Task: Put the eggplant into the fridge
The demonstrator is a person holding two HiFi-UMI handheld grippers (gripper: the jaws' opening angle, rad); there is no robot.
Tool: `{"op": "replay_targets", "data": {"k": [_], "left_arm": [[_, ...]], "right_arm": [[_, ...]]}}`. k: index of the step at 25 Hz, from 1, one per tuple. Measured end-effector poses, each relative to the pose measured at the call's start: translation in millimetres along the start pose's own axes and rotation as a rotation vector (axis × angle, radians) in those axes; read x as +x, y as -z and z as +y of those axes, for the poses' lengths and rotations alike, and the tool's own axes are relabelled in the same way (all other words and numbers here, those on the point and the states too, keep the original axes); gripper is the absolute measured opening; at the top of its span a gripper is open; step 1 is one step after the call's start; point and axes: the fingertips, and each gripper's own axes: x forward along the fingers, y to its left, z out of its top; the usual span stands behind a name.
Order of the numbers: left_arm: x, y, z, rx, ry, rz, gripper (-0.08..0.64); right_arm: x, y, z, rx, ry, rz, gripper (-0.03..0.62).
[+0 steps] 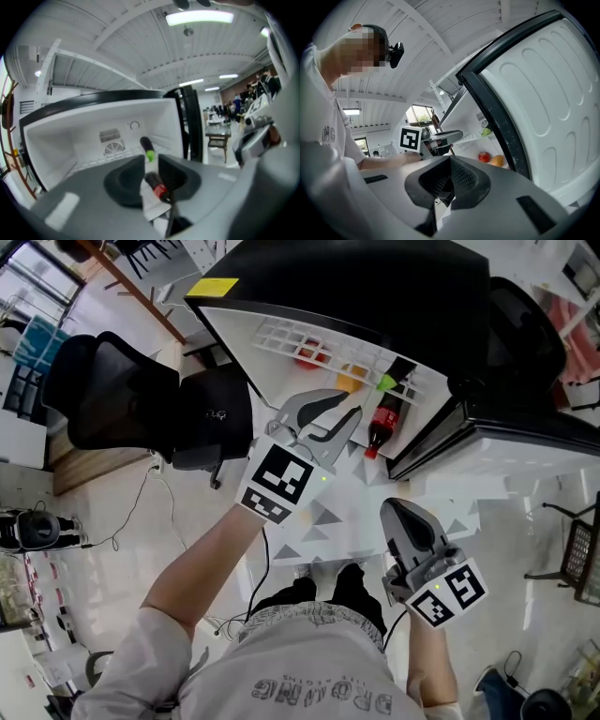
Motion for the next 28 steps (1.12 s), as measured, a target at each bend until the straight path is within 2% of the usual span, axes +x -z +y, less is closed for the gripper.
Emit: {"op": "replay_targets", "data": {"k": [9,28], "left_arm": [[-39.1,6.0,2.6,-0.042,-0.010,-0.043,0.048],[-119.6,31.0,5.4,-0.175,-0.009,-0.087,0.008]], "right_arm": [[8.3,1.5,13.8,-0.021,0.024,0.001,0.002],[41.7,-1.3,49.7,-0.086,0.018,0.013,0.003]]}}
